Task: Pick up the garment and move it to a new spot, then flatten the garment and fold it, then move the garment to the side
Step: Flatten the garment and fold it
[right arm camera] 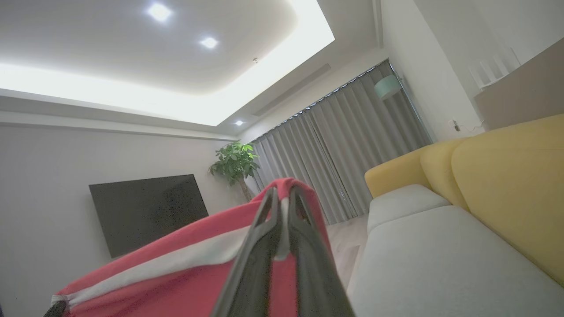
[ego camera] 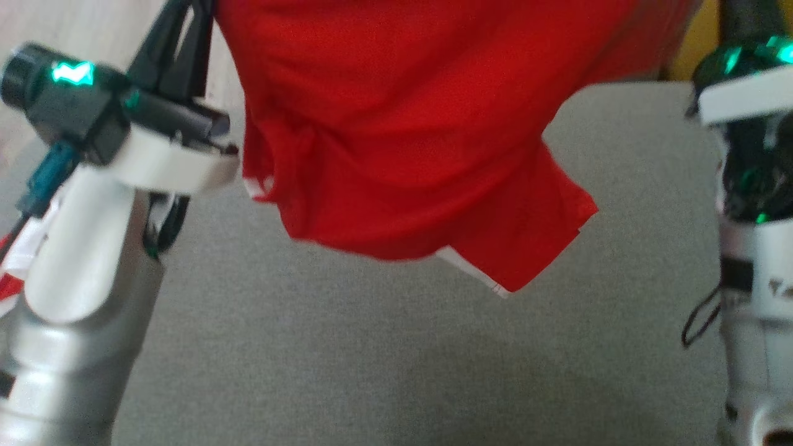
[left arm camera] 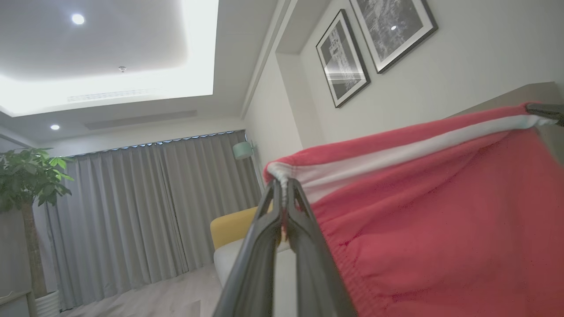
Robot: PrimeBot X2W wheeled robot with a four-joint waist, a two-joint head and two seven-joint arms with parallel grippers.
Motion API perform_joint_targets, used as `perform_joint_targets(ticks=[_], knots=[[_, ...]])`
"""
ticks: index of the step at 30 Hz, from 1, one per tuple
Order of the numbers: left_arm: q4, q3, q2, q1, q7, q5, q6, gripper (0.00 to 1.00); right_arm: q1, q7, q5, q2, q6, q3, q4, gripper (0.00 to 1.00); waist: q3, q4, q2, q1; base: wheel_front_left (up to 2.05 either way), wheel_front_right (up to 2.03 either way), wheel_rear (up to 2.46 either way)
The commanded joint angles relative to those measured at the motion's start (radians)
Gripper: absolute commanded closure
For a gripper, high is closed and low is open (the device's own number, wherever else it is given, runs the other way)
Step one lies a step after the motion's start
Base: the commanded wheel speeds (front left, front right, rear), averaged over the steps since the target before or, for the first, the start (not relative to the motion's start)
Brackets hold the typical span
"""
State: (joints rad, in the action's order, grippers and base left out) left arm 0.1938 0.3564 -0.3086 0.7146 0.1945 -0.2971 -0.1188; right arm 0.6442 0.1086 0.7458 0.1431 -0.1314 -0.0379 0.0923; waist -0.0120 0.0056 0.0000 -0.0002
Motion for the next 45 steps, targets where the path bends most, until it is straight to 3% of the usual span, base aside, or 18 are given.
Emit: perform_joint_targets(ticks=[1, 10, 15, 26, 30, 35, 45], knots=[[-0.009, -0.039, -0.031, 0.076, -0.004, 0.009, 0.014, 1.00, 0.078, 0.006, -0.019, -0.006, 0.001, -0.002, -0.017, 1.00, -0.052, -0.011, 0.0000, 0.0002, 0.00, 0.00, 0.00], [0.174, -0.044, 0.063, 0.332, 0.063, 0.072, 0.065, 1.00, 0.420, -0.168, -0.178, -0.018, 0.001, 0.016, 0.216, 1.00, -0.235, -0.045, 0.0000, 0.0002, 0.00, 0.00, 0.00], [0.192, -0.075, 0.113, 0.324, 0.067, 0.071, 0.049, 1.00, 0.448, -0.239, -0.160, -0.008, 0.001, -0.014, 0.332, 1.00, -0.260, -0.064, 0.0000, 0.0002, 0.00, 0.00, 0.00], [0.270, -0.128, 0.207, -0.214, 0.067, 0.051, 0.019, 1.00, -0.047, -0.288, 0.009, 0.051, 0.001, -0.207, 0.386, 1.00, -0.228, -0.103, 0.0000, 0.0002, 0.00, 0.00, 0.00], [0.293, -0.073, 0.224, -0.386, 0.067, 0.104, 0.003, 1.00, -0.225, -0.306, 0.068, 0.069, 0.001, -0.253, 0.361, 1.00, -0.200, -0.114, 0.0000, 0.0002, 0.00, 0.00, 0.00], [0.259, -0.109, 0.245, -0.543, 0.067, 0.088, -0.001, 1.00, -0.381, -0.320, 0.120, 0.105, 0.001, -0.308, 0.322, 1.00, -0.146, -0.121, 0.0000, 0.0002, 0.00, 0.00, 0.00], [0.197, -0.118, 0.257, -0.729, 0.067, 0.078, -0.009, 1.00, -0.587, -0.324, 0.184, 0.164, 0.001, -0.312, 0.257, 1.00, -0.045, -0.107, 0.0000, 0.0002, 0.00, 0.00, 0.00]])
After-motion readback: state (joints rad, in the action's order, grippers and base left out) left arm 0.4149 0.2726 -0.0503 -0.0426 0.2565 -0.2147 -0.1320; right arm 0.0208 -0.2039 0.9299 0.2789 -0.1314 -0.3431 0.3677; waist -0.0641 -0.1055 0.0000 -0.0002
